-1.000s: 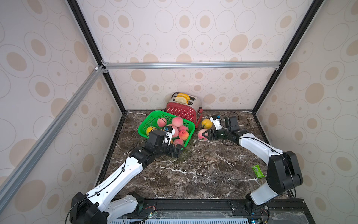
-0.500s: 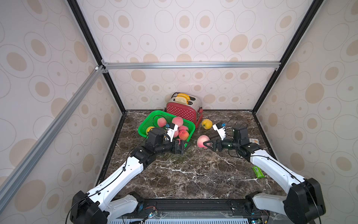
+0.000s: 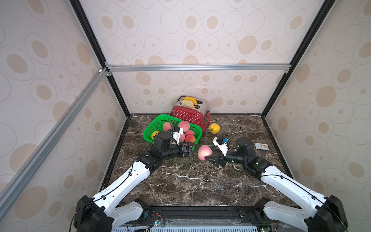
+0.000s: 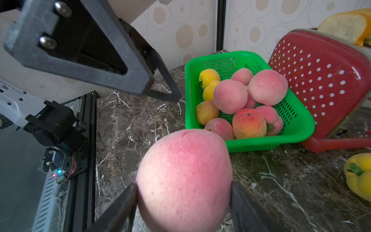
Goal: Put the peaches into the basket
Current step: Place the peach in the basket.
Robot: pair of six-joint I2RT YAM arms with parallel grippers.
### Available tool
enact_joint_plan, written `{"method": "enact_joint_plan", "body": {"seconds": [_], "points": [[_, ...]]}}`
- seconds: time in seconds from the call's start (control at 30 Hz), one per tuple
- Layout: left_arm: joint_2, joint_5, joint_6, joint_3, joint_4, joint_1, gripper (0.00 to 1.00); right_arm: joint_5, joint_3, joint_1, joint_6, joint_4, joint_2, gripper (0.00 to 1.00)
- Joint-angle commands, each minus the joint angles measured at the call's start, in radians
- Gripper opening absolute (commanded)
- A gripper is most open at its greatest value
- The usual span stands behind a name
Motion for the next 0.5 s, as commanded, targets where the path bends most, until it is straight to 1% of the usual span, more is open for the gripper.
{"method": "enact_joint_plan", "body": {"seconds": [0.0, 0.2, 0.4, 0.47], "points": [[0.020, 0.031, -0.056, -0.017, 0.052, -0.003, 0.99, 0.047, -0.009, 0.028, -0.054, 0.026, -0.032, 0.72], [0.031, 0.063, -0.076, -0.009, 0.091, -0.006, 0.99, 0.056, 0.011, 0.057, -0.071, 0.021, -0.018, 0.72], [0.038, 0.079, -0.132, -0.026, 0.149, -0.012, 0.99, 0.064, 0.033, 0.084, -0.072, 0.037, 0.008, 0.72], [0.043, 0.079, -0.130, -0.029, 0.149, -0.015, 0.99, 0.064, 0.045, 0.089, -0.072, 0.038, 0.014, 0.72]]}}
